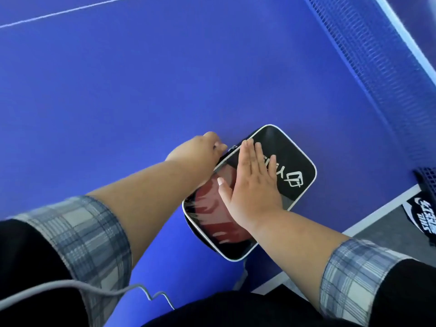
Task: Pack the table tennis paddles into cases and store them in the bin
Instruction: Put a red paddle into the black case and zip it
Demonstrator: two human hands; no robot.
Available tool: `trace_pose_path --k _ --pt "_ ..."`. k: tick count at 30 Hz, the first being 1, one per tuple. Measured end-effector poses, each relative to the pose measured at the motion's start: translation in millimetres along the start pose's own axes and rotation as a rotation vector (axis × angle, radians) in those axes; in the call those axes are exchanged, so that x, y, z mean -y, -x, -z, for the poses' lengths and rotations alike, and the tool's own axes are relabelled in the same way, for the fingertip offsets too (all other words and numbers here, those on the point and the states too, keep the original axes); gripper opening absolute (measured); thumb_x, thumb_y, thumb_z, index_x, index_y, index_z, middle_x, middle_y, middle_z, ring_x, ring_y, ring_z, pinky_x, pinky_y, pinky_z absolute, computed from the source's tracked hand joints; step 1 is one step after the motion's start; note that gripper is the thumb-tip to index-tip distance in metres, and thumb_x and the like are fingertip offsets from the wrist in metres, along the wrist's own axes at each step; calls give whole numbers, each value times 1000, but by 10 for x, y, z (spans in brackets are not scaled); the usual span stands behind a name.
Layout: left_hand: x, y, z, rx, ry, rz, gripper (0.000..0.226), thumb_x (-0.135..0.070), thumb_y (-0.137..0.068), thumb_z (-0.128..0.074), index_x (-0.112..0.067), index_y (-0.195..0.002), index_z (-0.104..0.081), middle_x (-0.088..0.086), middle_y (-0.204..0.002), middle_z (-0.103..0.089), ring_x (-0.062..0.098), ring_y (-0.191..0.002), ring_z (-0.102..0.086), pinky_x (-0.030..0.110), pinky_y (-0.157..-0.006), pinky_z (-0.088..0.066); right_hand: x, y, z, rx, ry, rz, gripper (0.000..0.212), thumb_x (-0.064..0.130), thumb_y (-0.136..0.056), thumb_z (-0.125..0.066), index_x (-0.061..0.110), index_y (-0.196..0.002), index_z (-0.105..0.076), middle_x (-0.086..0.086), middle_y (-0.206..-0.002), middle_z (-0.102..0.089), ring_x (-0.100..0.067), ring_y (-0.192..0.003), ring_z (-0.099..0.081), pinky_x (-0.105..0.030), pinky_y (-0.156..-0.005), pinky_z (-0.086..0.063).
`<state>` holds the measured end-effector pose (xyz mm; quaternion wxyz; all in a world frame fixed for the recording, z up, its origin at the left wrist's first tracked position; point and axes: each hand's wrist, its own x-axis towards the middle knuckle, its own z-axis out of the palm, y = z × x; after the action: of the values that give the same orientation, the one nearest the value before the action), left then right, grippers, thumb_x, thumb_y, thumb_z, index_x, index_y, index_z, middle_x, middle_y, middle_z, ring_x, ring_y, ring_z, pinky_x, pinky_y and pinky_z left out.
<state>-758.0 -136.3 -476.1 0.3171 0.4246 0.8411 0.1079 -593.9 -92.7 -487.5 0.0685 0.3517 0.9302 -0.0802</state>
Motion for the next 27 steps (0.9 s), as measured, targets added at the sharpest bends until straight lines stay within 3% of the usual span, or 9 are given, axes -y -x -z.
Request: trace_pose_path --k 2,4,8,12,18,27 --pt "5 -136 70 82 -85 -98 31 -38 -103 -39 -40 -132 -51 -9 -121 -55 19 -101 -59 45 -83 -54 14 -9 -4 3 2 -9 88 59 -95 -23 2 -159 -2 -14 -169 -9 -27 -156 -4 -53 -125 -5" --pt "-11 -235 89 166 -95 -171 30 -39 -102 -41 -50 -127 -52 -13 -117 -51 17 -97 -59 46 -82 -54 26 -14 -1 -5 -2 -15 85 55 -94 -23 2 -159 -5 -14 -168 -11 -27 -156 -5 -53 -125 -6" --pt "6 -304 100 144 -136 -235 20 -39 -100 -44 -43 -112 -60 -13 -110 -53 16 -91 -58 42 -77 -54 28 -26 1 -17 -4 -27 75 45 -94 -23 8 -160 -15 -13 -168 -15 -26 -156 -9 -54 -125 -6" --pt "49 -242 43 99 -215 -235 19 -36 -101 -40 -42 -107 -57 -12 -100 -47 18 -87 -55 39 -63 -51 36 -25 -1 -24 6 -19 67 41 -95 -24 26 -160 -17 -13 -167 -19 -29 -155 -12 -57 -124 -7" --pt "248 71 14 35 -149 -150 15 -34 -99 -42 -32 -92 -56 -12 -99 -49 16 -80 -57 36 -60 -47 42 -21 15 -41 2 -31 65 40 -94 -26 29 -158 -27 -13 -166 -23 -30 -154 -16 -57 -123 -8" --pt "716 1056 -271 -42 -76 91 12 -27 -104 -43 -30 -95 -50 -8 -102 -51 21 -76 -57 42 -65 -52 27 -24 -16 -60 -30 -25 61 39 -98 -32 31 -158 -25 -11 -168 -16 -31 -154 -14 -57 -123 -9"
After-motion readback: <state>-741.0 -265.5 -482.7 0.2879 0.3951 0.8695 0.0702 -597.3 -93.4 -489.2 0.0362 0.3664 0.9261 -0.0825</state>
